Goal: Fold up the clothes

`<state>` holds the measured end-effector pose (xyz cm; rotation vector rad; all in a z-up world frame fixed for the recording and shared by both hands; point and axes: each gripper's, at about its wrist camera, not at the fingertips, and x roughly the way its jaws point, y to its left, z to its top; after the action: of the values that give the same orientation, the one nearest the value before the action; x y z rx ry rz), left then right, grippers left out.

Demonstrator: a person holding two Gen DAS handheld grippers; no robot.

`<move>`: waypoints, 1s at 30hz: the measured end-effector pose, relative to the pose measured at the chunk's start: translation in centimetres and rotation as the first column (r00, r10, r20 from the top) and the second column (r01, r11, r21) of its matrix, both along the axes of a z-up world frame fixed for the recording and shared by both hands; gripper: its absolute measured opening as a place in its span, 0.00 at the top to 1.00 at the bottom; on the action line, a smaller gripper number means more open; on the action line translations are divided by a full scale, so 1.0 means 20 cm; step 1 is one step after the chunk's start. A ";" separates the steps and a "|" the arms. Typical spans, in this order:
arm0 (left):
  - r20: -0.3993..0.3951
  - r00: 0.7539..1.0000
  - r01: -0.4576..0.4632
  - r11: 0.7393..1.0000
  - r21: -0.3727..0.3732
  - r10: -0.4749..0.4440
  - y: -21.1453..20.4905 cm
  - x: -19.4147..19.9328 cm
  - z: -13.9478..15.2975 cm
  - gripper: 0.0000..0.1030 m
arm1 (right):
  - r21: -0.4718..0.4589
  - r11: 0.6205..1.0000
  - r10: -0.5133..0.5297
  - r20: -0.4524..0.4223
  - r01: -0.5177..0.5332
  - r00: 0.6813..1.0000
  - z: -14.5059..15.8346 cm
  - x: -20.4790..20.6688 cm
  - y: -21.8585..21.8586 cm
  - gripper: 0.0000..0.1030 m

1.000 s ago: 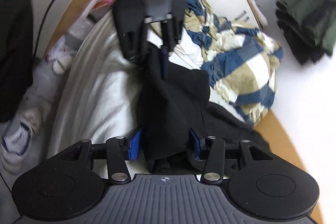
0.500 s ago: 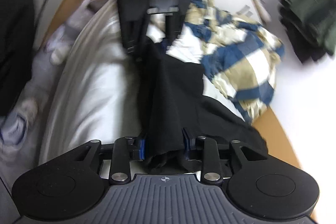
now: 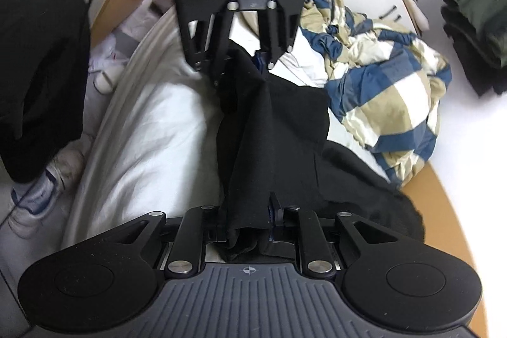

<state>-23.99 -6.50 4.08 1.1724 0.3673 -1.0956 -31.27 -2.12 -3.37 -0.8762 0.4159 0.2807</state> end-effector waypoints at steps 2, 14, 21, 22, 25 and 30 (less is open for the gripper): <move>0.007 1.000 -0.001 1.000 -0.016 0.001 0.01 -0.03 -0.03 0.92 | 0.034 0.999 -0.030 -0.034 0.031 0.999 0.02 0.02 0.02 0.86; -0.233 0.970 0.103 0.988 0.118 -0.073 0.16 -0.26 0.23 0.97 | 0.158 0.983 0.118 -0.138 -0.096 0.983 0.17 -0.26 0.02 0.91; -0.369 0.925 0.152 0.977 0.149 -0.088 0.20 -0.35 0.41 0.96 | 0.376 0.919 0.230 -0.269 -0.118 0.935 0.43 -0.38 -0.04 0.91; -0.367 0.927 0.145 0.979 0.144 -0.083 0.19 -0.31 0.45 0.96 | 0.403 0.909 0.227 -0.268 -0.105 0.936 0.46 -0.36 -0.06 0.91; -0.355 0.934 0.101 0.987 0.124 -0.051 0.12 -0.16 0.58 0.94 | 0.497 0.866 0.206 -0.262 -0.051 0.943 0.56 -0.27 -0.15 0.91; -0.361 0.932 -0.002 0.995 0.095 0.037 -0.03 0.17 0.73 0.83 | 0.635 0.769 0.134 -0.267 0.070 0.954 0.69 -0.01 -0.38 0.90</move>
<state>-20.68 -7.14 18.65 1.0423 0.7224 -1.2912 -31.47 -9.75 10.45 -0.1565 0.5410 0.5555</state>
